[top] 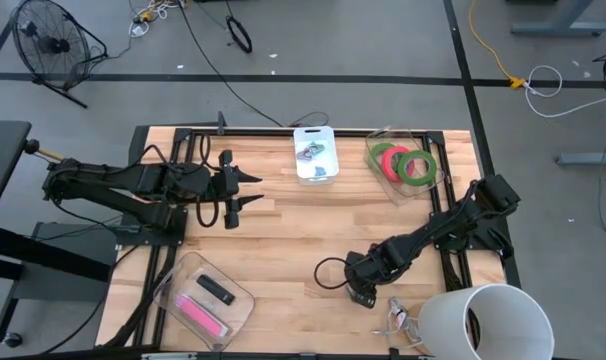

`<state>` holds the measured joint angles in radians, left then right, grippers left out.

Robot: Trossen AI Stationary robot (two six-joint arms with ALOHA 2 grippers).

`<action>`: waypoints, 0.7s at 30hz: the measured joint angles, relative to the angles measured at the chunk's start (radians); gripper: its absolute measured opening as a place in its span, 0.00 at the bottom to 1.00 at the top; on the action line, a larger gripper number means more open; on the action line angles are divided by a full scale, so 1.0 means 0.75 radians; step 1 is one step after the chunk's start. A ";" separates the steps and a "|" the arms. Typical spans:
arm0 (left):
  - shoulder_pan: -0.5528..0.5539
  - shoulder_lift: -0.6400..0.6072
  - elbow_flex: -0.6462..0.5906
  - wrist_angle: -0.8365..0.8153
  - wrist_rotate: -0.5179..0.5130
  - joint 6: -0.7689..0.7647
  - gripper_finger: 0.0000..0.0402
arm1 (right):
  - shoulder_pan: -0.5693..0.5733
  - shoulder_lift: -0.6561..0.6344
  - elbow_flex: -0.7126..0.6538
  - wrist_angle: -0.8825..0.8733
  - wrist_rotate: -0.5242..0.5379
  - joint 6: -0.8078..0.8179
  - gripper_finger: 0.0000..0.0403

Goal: Pick and place Stapler, Stapler remover, tape
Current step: Put the black staple remover into the white bin

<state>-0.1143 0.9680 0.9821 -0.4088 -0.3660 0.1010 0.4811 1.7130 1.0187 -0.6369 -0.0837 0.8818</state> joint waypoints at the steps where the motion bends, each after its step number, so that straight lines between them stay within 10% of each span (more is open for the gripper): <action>1: 0.000 0.000 0.000 0.000 0.000 0.000 0.46 | 0.002 0.000 -0.014 0.028 0.000 -0.003 0.66; 21: 0.000 0.000 0.000 0.000 0.000 -0.003 0.46 | 0.009 0.001 -0.090 0.180 -0.024 -0.034 0.40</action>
<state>-0.1143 0.9680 0.9821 -0.4087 -0.3660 0.0990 0.4877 1.7134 0.9513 -0.5017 -0.1016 0.8561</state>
